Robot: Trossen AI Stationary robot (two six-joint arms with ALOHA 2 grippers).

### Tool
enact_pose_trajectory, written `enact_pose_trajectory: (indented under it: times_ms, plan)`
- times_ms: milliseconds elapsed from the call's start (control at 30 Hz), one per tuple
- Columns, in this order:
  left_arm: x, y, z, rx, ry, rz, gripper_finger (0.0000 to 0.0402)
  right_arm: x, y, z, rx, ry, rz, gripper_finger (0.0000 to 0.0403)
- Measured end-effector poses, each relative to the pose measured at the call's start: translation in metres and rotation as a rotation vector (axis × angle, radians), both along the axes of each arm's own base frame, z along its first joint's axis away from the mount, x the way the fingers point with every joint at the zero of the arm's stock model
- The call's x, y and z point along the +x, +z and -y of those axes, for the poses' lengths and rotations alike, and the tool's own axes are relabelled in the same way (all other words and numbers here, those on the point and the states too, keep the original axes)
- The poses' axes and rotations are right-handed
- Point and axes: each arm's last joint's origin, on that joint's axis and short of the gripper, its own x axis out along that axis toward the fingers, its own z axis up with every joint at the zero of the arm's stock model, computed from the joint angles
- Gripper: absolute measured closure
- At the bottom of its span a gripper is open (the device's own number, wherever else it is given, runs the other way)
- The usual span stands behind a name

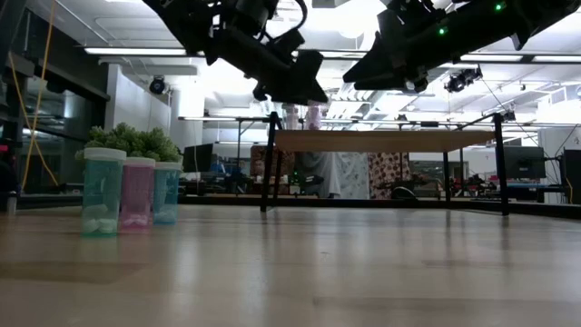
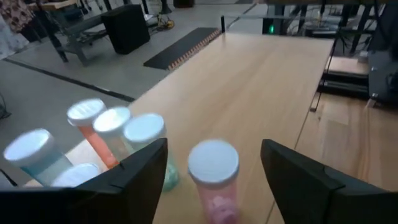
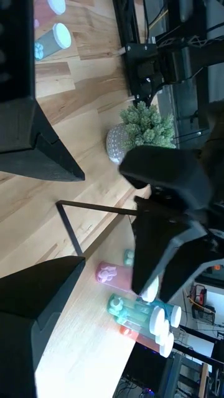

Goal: Pick and place medicine bottles onto shelf by color
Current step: Put the transparent blue medicine bottle on the shelf

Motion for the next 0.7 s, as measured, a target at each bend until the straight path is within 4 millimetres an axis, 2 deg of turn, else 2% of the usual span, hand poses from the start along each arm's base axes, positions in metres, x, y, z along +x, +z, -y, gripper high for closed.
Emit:
enact_pose_trajectory:
  times_ms: [500, 700]
  plan:
    - [-0.012, 0.038, 0.014, 0.031, -0.040, 0.102, 0.0142, 0.000, 0.000, 0.000, 0.006, -0.001, 0.004, 0.0203]
    - [-0.024, 0.068, 0.032, 0.044, -0.140, 0.180, 0.0143, 0.000, 0.000, 0.000, 0.006, -0.001, 0.003, 0.0203]
